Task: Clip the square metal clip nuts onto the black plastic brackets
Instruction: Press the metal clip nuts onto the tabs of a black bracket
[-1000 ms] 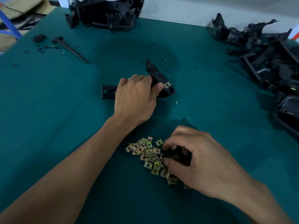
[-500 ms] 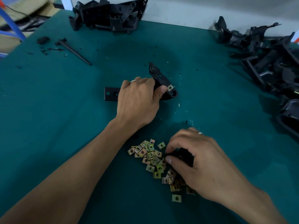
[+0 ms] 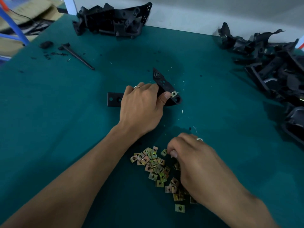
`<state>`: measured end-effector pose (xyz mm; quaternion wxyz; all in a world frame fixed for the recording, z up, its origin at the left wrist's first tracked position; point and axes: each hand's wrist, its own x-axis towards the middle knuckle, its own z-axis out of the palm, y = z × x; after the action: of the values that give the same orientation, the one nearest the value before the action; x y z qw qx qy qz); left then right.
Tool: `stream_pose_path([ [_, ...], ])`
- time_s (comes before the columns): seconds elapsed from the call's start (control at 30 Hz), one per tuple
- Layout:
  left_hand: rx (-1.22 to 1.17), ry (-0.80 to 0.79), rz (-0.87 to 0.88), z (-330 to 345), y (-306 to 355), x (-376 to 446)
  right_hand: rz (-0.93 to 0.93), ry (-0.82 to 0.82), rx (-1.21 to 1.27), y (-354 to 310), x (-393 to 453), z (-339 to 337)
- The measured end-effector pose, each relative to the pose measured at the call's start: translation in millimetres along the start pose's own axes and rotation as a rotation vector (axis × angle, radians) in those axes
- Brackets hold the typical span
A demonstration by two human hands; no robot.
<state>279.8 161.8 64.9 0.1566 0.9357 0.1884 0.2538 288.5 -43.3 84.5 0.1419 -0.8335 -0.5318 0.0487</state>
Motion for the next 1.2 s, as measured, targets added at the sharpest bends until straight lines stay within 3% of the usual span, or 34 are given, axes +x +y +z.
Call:
stream_pose_path([
  [0.07, 0.001, 0.008, 0.004, 1, 0, 0, 0.098, 0.140, 0.284, 11, 9, 3],
  [0.2, 0.009, 0.010, 0.012, 2, 0, 0, 0.424, 0.448, 1.136, 49, 52, -5],
  [0.43, 0.092, 0.022, 0.072, 1, 1, -2, 0.458, 0.517, 1.761, 81, 109, -9],
  [0.67, 0.059, 0.110, 0.189, 3, 6, -3, 0.321, 0.517, 1.683, 74, 105, -2],
  [1.2, 0.082, 0.147, 0.231, 4, 5, -5, 0.374, 0.688, 1.578, 36, 104, 11],
])
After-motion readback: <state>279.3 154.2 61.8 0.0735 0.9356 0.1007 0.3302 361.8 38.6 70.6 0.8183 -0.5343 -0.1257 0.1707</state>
